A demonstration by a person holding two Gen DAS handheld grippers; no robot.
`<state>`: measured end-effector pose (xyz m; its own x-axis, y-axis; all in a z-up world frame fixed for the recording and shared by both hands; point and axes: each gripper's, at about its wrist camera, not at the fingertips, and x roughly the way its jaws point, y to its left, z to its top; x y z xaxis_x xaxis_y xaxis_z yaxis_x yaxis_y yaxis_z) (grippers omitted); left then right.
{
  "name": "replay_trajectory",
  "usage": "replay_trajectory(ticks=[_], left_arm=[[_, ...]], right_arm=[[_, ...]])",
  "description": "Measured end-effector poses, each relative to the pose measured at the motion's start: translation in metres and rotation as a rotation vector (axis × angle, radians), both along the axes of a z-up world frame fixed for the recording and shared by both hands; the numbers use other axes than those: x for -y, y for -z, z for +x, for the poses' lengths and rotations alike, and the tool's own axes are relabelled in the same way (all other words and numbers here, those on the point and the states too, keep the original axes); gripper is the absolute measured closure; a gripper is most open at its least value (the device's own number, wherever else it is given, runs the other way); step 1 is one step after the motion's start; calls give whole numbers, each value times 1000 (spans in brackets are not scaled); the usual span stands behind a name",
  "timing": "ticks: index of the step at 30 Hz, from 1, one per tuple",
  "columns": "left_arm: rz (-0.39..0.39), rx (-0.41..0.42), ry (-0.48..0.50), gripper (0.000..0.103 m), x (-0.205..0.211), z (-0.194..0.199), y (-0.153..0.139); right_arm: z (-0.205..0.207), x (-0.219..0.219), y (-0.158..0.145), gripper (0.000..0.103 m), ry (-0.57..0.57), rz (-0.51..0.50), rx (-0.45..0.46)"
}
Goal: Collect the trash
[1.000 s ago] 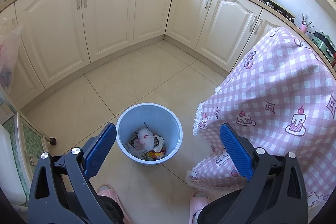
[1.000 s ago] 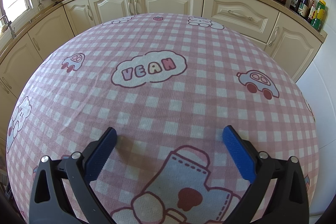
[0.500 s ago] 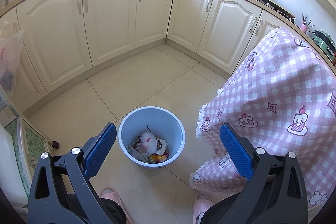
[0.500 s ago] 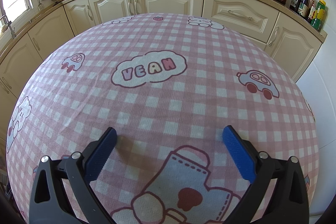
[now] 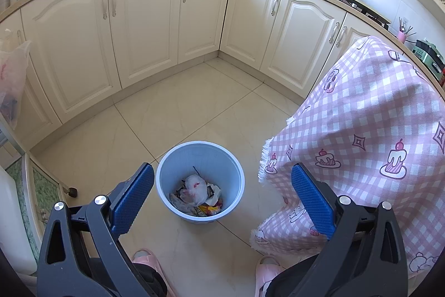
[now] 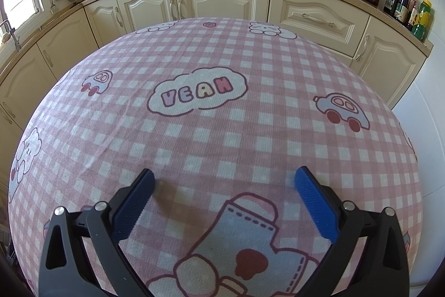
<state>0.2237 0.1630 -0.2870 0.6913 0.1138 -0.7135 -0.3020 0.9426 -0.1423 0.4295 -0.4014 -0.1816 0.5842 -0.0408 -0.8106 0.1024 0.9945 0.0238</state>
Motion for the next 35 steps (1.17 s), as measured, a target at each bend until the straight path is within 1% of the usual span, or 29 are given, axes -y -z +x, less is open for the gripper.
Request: replay_trajectory(ticks=[19, 35], left_arm=[[-6, -5, 2, 8, -1, 1, 1], [1, -24, 2, 8, 0, 3, 7]], right_arm=[[0, 0, 0, 4, 0, 0, 0], [0, 0, 0, 4, 0, 0, 0]])
